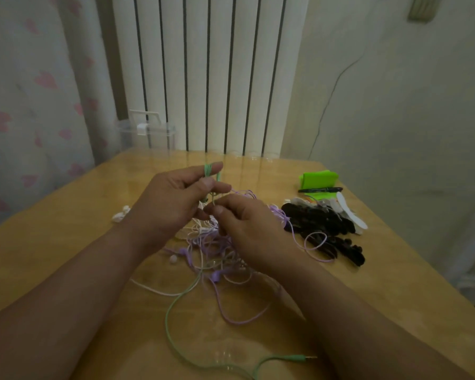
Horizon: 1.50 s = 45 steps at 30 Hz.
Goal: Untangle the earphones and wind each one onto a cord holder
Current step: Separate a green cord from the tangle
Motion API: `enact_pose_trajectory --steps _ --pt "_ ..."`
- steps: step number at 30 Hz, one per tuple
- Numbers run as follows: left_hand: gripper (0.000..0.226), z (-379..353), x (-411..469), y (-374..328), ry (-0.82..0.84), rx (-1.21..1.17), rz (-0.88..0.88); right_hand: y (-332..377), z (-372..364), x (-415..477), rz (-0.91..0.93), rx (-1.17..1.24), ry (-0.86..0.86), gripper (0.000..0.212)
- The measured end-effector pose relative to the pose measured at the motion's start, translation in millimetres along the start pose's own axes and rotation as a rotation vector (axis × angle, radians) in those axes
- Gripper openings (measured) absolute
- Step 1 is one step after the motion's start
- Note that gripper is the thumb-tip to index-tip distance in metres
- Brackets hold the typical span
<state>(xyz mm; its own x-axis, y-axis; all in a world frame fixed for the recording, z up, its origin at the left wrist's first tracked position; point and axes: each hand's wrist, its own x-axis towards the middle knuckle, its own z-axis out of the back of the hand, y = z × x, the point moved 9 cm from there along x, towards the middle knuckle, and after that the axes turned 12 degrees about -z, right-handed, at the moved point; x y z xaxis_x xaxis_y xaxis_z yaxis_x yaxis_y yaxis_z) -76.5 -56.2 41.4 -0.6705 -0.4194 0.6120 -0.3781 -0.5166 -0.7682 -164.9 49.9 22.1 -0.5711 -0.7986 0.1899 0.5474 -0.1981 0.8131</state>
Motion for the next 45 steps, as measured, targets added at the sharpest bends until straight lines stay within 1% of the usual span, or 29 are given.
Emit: enact_pose_trajectory --steps 2,5,7,9,11,13,15,17,19,21,22,24,25,26,28,30,31,33,35,37,40,43,45 --pt "0.036 -1.1 -1.7 -3.4 0.017 0.185 -0.073 -2.1 0.7 0.1 -0.019 -0.018 -0.024 0.021" --pt "0.039 -8.6 -4.1 -5.7 0.127 0.457 -0.18 -3.8 9.5 -1.2 -0.019 -0.09 -0.097 0.02" --pt "0.039 -11.3 -4.5 -7.6 0.197 0.534 -0.216 -1.7 13.7 -3.1 -0.005 -0.121 -0.136 0.014" --pt "0.034 -13.0 -4.1 -7.2 0.271 0.601 -0.221 0.2 17.8 -4.2 -0.003 -0.088 -0.157 0.005" --pt "0.024 -13.7 -3.9 -1.6 0.361 0.648 -0.164 2.6 26.3 -4.6 0.014 -0.02 -0.19 0.006" --pt "0.021 -16.3 -6.0 2.3 0.429 0.555 -0.079 4.0 36.5 -2.0 0.03 0.063 -0.21 0.006" --pt "0.028 -23.5 -10.6 -2.1 0.465 0.349 -0.019 3.1 44.4 1.3 0.034 0.167 -0.182 0.004" --pt "0.029 -26.2 -14.4 -3.6 0.482 0.137 0.055 1.1 49.2 2.6 0.029 0.261 -0.151 0.005" --pt "0.037 -29.3 -19.6 -3.1 0.531 -0.02 0.122 1.6 45.3 1.6 0.023 0.358 -0.083 0.005" --pt "0.032 -31.7 -21.8 -6.1 0.561 -0.173 0.145 0.3 34.7 3.0 -0.015 0.513 0.019 0.004" --pt "0.028 -32.4 -21.9 -8.5 0.545 -0.26 0.16 -0.9 30.4 3.5 -0.036 0.593 0.066 0.005" --pt "0.032 -32.5 -19.8 -10.7 0.48 -0.407 0.18 -2.4 23.8 4.0 -0.066 0.704 0.138 0.01" --pt "0.035 -32.3 -17.5 -12.2 0.442 -0.464 0.164 -2.5 21.2 3.6 -0.076 0.72 0.162 0.013" --pt "0.037 -30.9 -15.0 -12.2 0.39 -0.513 0.149 -3.0 17.7 2.9 -0.083 0.701 0.174 0.016" --pt "0.038 -22.9 -8.3 -7.7 0.242 -0.568 0.145 -2.4 11.7 0.6 -0.076 0.574 0.159 0.02" --pt "0.035 -11.1 -2.9 -2.1 0.097 -0.522 0.131 1.8 8.6 -2.3 -0.052 0.356 0.095 0.022" --pt "0.033 -6.7 -1.3 0.4 0.051 -0.452 0.118 4.5 7.5 -4.0 -0.037 0.241 0.061 0.023" --pt "0.034 -0.3 0.5 1.9 0.01 -0.225 0.057 7.5 4.9 -5.9 -0.023 0.114 0.026 0.024" --pt "0.035 2.1 1.4 2.2 0.011 0.0 -0.015 7.2 5.1 -6.4 -0.028 0.075 0.022 0.024" --pt "0.035 -0.1 0.9 2.9 0.051 0.167 -0.069 4.6 8.4 -4.6 -0.064 0.084 0.031 0.021" --pt "0.036 -9.4 -0.5 -0.3 0.191 0.363 -0.136 -2.2 20.1 -1.9 -0.127 0.153 0.029 0.018" --pt "0.028 -15.4 -3.1 -5.0 0.296 0.396 -0.12 -1.8 32.8 -1.1 -0.149 0.308 0.024 0.011" --pt "0.025 -22.4 -5.9 -8.6 0.372 0.396 -0.102 0.1 40.2 -0.4 -0.153 0.474 0.039 0.014"
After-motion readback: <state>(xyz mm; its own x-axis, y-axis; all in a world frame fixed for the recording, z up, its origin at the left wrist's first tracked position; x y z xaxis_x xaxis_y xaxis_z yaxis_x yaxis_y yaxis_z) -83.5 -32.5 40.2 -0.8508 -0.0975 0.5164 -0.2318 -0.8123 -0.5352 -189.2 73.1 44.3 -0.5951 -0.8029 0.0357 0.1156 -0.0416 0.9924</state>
